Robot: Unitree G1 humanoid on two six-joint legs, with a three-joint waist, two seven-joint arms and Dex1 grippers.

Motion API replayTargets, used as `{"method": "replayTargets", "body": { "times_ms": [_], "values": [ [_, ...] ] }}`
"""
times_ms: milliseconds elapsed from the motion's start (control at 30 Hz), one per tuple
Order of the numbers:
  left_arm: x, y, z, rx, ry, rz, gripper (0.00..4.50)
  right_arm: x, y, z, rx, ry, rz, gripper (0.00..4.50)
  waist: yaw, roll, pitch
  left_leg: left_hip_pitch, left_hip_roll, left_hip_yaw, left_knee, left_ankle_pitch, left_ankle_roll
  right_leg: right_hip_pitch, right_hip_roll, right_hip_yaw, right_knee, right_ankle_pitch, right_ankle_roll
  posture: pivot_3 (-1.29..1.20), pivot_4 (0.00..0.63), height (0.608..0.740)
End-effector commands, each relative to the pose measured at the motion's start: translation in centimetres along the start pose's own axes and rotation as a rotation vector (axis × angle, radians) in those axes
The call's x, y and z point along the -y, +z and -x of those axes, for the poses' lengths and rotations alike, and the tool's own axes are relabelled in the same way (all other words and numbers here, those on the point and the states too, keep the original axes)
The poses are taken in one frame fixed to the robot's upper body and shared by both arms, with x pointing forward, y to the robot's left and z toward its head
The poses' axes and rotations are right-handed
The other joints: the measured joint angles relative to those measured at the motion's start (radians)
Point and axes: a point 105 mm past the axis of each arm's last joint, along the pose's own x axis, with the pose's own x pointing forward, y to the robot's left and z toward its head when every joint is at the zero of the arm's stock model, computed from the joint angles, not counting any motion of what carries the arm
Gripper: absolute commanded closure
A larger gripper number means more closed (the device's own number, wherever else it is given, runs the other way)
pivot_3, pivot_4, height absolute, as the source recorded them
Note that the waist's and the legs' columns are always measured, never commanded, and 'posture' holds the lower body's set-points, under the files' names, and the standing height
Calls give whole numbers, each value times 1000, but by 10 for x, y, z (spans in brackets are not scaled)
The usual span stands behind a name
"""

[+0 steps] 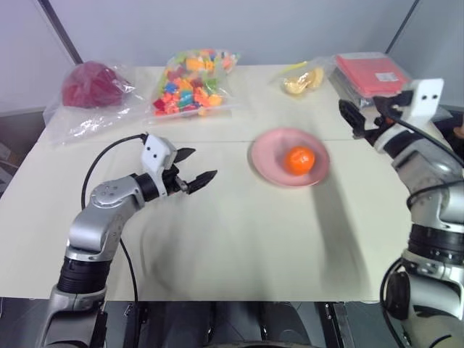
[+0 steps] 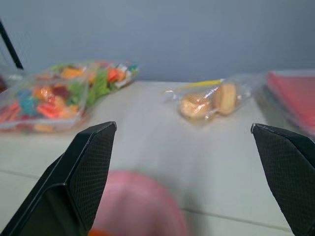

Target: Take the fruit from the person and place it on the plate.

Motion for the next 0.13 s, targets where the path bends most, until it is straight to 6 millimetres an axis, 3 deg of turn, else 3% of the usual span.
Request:
{"method": "replayTargets", "body": {
  "times_ms": [33, 133],
  "values": [
    [-11, 2, 8, 35, 93, -14, 0, 12, -3, 19, 4, -10, 47, 11, -2, 0, 0, 0, 0, 0, 0, 0, 0, 0, 0, 0, 0, 0, 0, 0, 150, 740],
    [-15, -6, 13, 36, 143, -9, 0, 21, -15, 32, -28, -16, 69, 11, -3, 0, 0, 0, 0, 1, 0, 0, 0, -1, 0, 0, 1, 0, 0, 0, 150, 740]
  ]
}}
